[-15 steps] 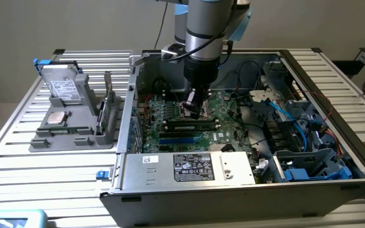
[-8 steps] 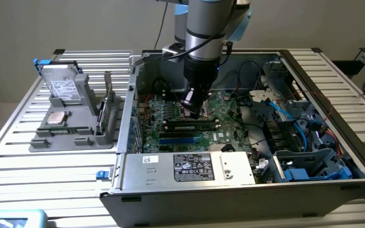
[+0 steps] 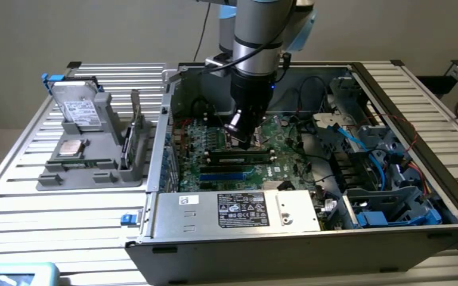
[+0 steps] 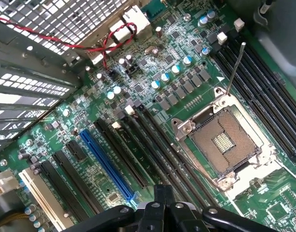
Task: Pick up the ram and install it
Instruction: 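Press down the ram until it locks into place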
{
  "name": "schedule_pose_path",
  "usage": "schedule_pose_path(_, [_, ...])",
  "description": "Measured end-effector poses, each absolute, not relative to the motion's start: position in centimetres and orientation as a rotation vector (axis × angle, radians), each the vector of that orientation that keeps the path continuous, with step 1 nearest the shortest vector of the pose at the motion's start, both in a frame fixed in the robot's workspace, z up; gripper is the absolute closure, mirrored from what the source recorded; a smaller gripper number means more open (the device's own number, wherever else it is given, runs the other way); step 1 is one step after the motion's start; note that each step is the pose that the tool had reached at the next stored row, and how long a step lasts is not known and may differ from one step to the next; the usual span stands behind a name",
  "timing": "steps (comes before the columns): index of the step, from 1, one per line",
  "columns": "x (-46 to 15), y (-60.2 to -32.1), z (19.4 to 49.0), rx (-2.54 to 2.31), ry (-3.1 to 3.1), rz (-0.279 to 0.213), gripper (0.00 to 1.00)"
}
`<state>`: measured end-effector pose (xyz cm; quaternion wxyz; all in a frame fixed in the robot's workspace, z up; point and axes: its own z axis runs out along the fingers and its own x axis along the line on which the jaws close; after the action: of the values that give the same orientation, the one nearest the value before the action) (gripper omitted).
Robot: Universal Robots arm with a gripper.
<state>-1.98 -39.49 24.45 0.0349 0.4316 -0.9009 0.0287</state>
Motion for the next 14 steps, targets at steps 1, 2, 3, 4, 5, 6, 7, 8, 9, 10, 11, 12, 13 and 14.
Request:
schedule_pose_path(1, [-1.98, -39.49, 24.45, 1.312, -2.777, 0.089, 0.89])
schedule_pose_path(2, [-1.98, -39.5, 24.45, 1.299, -2.783, 0.091, 0.89])
schedule_pose_path(3, [-1.98, -39.5, 24.45, 1.287, -2.789, 0.092, 0.89])
schedule_pose_path(4, [-1.98, -39.5, 24.45, 1.275, -2.796, 0.095, 0.89])
schedule_pose_path(5, [-1.98, -39.49, 24.45, 1.263, -2.802, 0.098, 0.89])
schedule_pose_path(6, [-1.98, -39.5, 24.45, 1.253, -2.808, 0.102, 0.89])
schedule_pose_path(7, [-1.98, -39.5, 24.45, 1.242, -2.814, 0.105, 0.89])
schedule_pose_path(8, [-1.98, -39.5, 24.45, 1.231, -2.82, 0.109, 0.89])
schedule_pose_path(9, [-1.98, -39.5, 24.45, 1.219, -2.826, 0.111, 0.89])
schedule_pose_path(10, [-1.98, -39.5, 24.45, 1.206, -2.833, 0.112, 0.89])
schedule_pose_path(11, [-1.98, -39.5, 24.45, 1.191, -2.84, 0.112, 0.89])
schedule_pose_path(12, [-1.98, -39.49, 24.45, 1.174, -2.847, 0.112, 0.89])
schedule_pose_path(13, [-1.98, -39.49, 24.45, 1.156, -2.855, 0.112, 0.89])
schedule_pose_path(14, [-1.98, -39.49, 24.45, 1.137, -2.862, 0.111, 0.89])
